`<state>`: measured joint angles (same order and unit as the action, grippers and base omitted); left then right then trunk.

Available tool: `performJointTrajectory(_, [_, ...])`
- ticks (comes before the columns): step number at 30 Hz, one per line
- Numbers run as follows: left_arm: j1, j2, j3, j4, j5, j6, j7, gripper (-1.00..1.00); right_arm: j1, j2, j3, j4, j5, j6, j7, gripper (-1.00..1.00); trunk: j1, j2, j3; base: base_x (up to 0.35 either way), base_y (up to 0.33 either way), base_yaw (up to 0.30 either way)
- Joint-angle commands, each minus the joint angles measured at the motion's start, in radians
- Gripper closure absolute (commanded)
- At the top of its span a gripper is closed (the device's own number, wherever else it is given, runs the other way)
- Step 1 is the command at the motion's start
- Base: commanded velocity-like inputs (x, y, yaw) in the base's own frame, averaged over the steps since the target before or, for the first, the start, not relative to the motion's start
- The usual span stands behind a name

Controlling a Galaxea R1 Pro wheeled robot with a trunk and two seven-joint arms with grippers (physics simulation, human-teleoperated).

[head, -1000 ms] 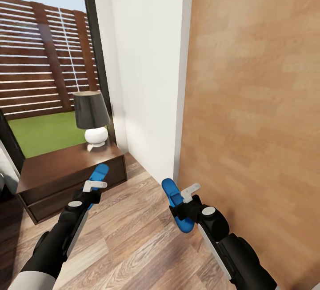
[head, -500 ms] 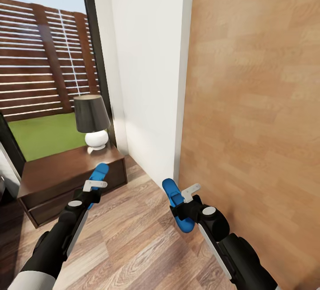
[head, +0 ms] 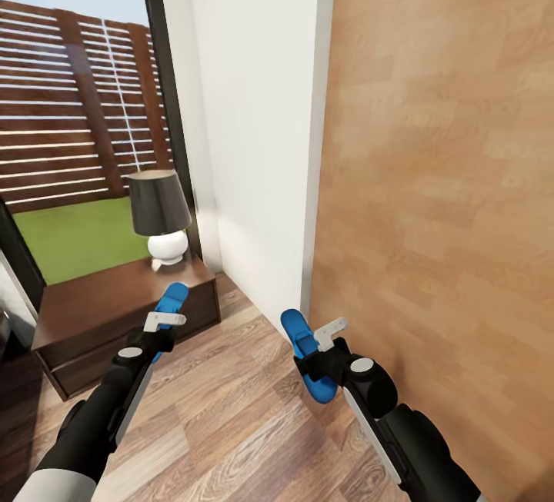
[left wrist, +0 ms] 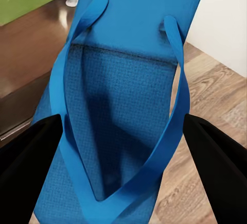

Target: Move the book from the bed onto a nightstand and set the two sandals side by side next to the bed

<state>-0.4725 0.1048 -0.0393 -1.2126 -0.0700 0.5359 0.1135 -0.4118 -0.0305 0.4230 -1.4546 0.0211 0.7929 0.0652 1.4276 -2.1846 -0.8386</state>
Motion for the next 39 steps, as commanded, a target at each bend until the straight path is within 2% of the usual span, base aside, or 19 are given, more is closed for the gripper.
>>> performJointTrajectory(1, [0.0, 0.001, -0.003, 0.0, -0.007, 0.006, 0.003, 1.0, -0.001, 0.0, 0.001, -0.001, 0.002, 0.005, 0.004, 1.0, -0.004, 0.007, 0.002, 0.0, 0.0, 0.0])
performJointTrajectory(16, [0.0, 0.001, -0.002, -0.001, -0.007, 0.009, -0.001, 1.0, -0.001, 0.003, 0.005, 0.042, 0.003, 0.001, 0.004, 1.0, -0.062, 0.112, 0.049, 0.0, 0.0, 0.0])
performJointTrajectory(24, [0.0, 0.001, -0.002, -0.002, -0.007, 0.011, -0.003, 1.0, -0.001, 0.002, 0.002, 0.051, -0.004, -0.069, 0.011, 1.0, -0.092, 0.168, 0.074, 0.0, 0.0, 0.0])
performJointTrajectory(39, [0.0, 0.001, -0.002, -0.001, -0.008, 0.015, -0.003, 1.0, -0.001, 0.004, 0.004, 0.057, -0.007, -0.082, 0.015, 1.0, -0.15, 0.273, 0.121, 0.0, 0.0, 0.0])
